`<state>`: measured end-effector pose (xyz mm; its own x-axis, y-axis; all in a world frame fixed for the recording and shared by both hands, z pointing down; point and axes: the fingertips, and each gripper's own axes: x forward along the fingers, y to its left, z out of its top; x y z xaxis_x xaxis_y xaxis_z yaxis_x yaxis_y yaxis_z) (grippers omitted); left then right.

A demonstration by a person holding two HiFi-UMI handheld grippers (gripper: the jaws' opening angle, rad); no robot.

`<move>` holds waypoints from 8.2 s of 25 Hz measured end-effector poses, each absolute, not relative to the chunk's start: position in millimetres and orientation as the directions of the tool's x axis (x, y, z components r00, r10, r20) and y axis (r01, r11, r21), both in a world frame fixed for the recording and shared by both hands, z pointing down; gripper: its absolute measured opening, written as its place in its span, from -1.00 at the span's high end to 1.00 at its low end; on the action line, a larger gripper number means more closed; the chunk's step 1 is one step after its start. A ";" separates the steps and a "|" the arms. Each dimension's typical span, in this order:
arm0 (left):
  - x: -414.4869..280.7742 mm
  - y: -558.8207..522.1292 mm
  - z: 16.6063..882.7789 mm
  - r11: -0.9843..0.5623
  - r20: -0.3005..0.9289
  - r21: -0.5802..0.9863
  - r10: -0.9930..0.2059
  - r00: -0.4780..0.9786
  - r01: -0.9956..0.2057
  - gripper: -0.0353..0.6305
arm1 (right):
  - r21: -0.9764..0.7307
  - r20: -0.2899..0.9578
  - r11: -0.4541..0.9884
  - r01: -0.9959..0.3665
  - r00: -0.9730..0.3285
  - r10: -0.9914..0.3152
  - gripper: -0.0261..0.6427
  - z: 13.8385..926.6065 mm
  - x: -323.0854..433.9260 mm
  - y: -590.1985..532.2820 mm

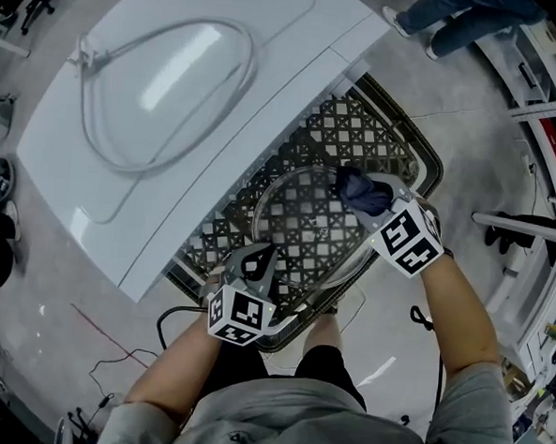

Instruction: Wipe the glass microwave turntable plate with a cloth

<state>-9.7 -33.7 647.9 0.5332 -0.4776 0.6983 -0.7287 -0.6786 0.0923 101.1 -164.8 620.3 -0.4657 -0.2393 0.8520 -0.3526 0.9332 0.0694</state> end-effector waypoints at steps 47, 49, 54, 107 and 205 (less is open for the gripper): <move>-9.4 -35.4 651.1 -0.672 0.698 0.113 -0.471 0.540 -0.732 0.89 | 0.058 0.855 0.986 -0.159 -0.501 -0.131 0.47 617.9 73.1 -121.4; -9.7 -34.6 650.8 -0.672 0.699 0.119 -0.466 0.542 -0.731 0.89 | 0.025 0.823 0.995 -0.093 -0.564 -0.073 0.47 614.9 31.9 -104.8; -8.5 -35.0 651.6 -0.674 0.699 0.128 -0.459 0.548 -0.728 0.89 | -0.014 0.794 0.998 0.063 -0.606 0.050 0.47 625.3 -47.0 -72.6; -12.7 -43.2 651.1 -0.638 0.700 0.138 -0.479 0.531 -0.758 0.90 | -0.011 0.903 0.993 0.116 -0.426 0.059 0.48 650.7 31.8 -30.1; -12.0 -44.0 654.1 -0.667 0.707 0.188 -0.417 0.571 -0.721 0.90 | -0.062 0.956 0.995 0.077 -0.281 0.081 0.49 648.1 151.1 19.6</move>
<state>-12.0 -44.0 654.1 0.5709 -0.4174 0.7070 -0.7206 -0.6674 0.1879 151.1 19.6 648.1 -0.2815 0.0813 0.9561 0.0767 0.9951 -0.0620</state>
